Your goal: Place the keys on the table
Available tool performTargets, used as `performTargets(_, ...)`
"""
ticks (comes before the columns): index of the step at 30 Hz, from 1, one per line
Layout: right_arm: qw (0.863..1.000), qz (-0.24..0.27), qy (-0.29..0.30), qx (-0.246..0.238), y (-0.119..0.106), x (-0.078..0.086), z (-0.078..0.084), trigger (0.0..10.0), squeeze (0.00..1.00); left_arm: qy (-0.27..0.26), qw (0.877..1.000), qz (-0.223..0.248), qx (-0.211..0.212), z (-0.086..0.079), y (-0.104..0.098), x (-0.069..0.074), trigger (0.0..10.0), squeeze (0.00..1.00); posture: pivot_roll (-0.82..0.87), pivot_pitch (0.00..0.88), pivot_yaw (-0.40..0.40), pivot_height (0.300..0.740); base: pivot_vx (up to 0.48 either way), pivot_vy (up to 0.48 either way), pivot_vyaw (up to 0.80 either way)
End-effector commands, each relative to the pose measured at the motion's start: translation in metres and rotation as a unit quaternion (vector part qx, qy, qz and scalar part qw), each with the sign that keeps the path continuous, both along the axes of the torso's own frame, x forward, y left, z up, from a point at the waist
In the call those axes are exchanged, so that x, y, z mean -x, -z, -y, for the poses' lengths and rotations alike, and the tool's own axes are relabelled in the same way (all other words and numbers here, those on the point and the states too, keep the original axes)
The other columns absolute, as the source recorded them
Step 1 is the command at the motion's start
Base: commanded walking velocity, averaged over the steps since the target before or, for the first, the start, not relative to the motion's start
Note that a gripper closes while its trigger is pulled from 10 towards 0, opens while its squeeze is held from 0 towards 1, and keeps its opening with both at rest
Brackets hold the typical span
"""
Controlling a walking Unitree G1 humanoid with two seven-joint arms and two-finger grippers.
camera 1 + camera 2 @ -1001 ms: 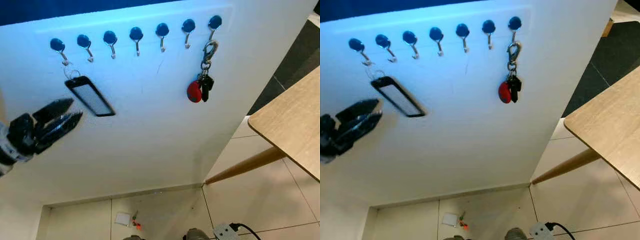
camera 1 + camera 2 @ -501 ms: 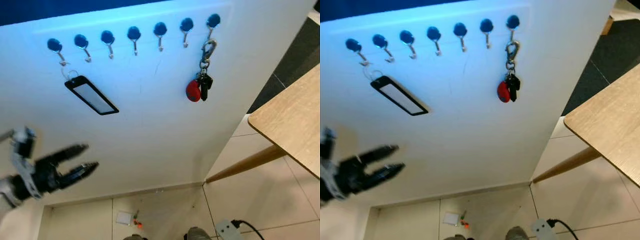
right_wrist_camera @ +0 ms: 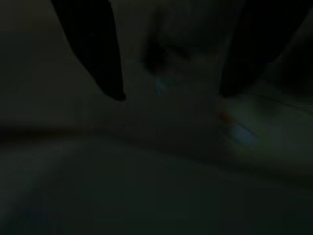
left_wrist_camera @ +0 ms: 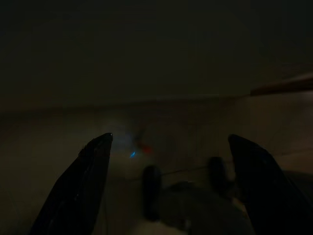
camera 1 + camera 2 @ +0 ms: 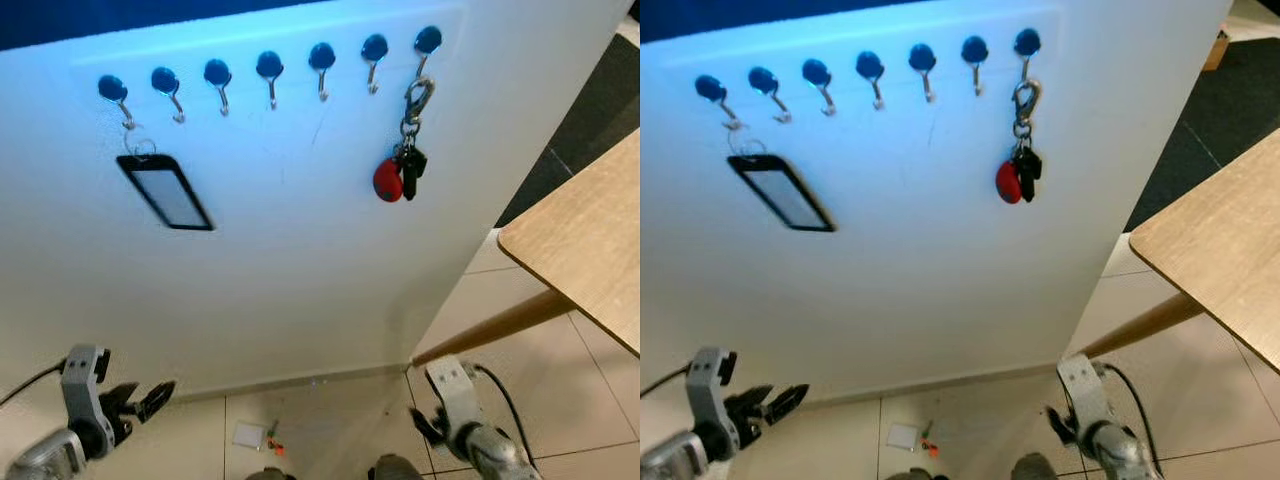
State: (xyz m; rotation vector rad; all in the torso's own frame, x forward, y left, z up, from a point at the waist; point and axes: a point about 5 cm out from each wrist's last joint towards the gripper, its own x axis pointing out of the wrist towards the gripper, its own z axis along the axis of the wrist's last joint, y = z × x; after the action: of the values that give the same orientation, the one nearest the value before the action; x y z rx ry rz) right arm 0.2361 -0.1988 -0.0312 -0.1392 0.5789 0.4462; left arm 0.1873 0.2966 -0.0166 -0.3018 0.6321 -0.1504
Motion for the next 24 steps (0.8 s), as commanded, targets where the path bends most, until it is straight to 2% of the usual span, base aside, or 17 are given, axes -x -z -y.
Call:
performTargets(1, 0.998, 0.006, -0.046, -0.047, -0.005, 0.000, -0.011, 10.0, 0.00, -0.026, 0.999, -0.034, -0.026, -0.001, 0.015, 0.013, 10.0, 0.00, -0.11, 0.135, 0.111, 0.740, 0.000, 0.000, 0.00)
performTargets(3, 0.992, 0.021, -0.097, -0.082, -0.015, -0.003, -0.020, 10.0, 0.00, -0.044, 0.996, -0.056, -0.047, 0.002, 0.025, 0.018, 10.0, 0.00, -0.11, 0.135, 0.111, 0.740, 0.000, 0.000, 0.00)
performTargets(5, 0.988, 0.022, -0.115, -0.097, -0.019, -0.004, -0.023, 10.0, 0.00, -0.053, 0.995, -0.063, -0.052, 0.003, 0.028, 0.021, 10.0, 0.00, -0.11, 0.135, 0.111, 0.740, 0.000, 0.000, 0.00)
performTargets(9, 0.966, 0.024, -0.220, -0.132, -0.035, 0.000, -0.038, 10.0, 0.00, -0.077, 0.989, -0.108, -0.058, 0.009, 0.044, 0.034, 10.0, 0.00, -0.12, 0.126, 0.117, 0.740, 0.000, 0.000, 0.79)
performTargets(11, 0.962, 0.024, -0.234, -0.139, -0.038, 0.001, -0.040, 10.0, 0.00, -0.082, 0.988, -0.112, -0.060, 0.010, 0.045, 0.036, 10.0, 0.00, -0.12, 0.126, 0.117, 0.740, 0.000, 0.000, 0.79)
performTargets(12, 0.944, 0.020, -0.283, -0.169, -0.049, 0.006, -0.049, 10.0, 0.00, -0.092, 0.986, -0.121, -0.061, 0.013, 0.050, 0.042, 10.0, 0.00, -0.12, 0.112, 0.120, 0.740, 0.000, 0.000, 0.79)
performTargets(13, 0.944, 0.020, -0.283, -0.169, -0.049, 0.006, -0.049, 10.0, 0.00, -0.092, 0.986, -0.121, -0.061, 0.013, 0.050, 0.042, 10.0, 0.00, -0.12, 0.112, 0.120, 0.740, 0.000, 0.000, 0.79)
performTargets(14, 0.932, 0.017, -0.310, -0.185, -0.056, 0.010, -0.054, 10.0, 0.00, -0.092, 0.986, -0.127, -0.061, 0.015, 0.053, 0.046, 10.0, 0.00, -0.12, 0.112, 0.120, 0.740, 0.000, 0.000, 0.79)
performTargets(15, 0.927, 0.020, -0.322, -0.193, -0.061, 0.010, -0.057, 10.0, 0.00, -0.089, 0.985, -0.132, -0.062, 0.016, 0.054, 0.048, 10.0, 0.00, -0.12, 0.109, 0.123, 0.740, 0.000, 0.000, 0.79)
performTargets(19, 0.915, 0.034, -0.343, -0.208, -0.075, 0.009, -0.061, 10.0, 0.00, -0.084, 0.984, -0.143, -0.066, 0.019, 0.057, 0.051, 10.0, 0.00, -0.12, 0.105, 0.127, 0.740, 0.000, 0.000, 0.79)
performTargets(22, 0.897, 0.082, -0.364, -0.235, -0.108, 0.003, -0.066, 10.0, 0.00, -0.087, 0.984, -0.144, -0.051, 0.022, 0.059, 0.052, 10.0, 0.00, -0.13, 0.108, 0.129, 0.740, 0.000, 0.000, 0.79)
performTargets(24, 0.894, 0.091, -0.368, -0.240, -0.115, 0.002, -0.066, 10.0, 0.00, -0.088, 0.984, -0.145, -0.048, 0.023, 0.059, 0.051, 10.0, 0.00, -0.13, 0.108, 0.129, 0.740, 0.000, 0.000, 0.79)
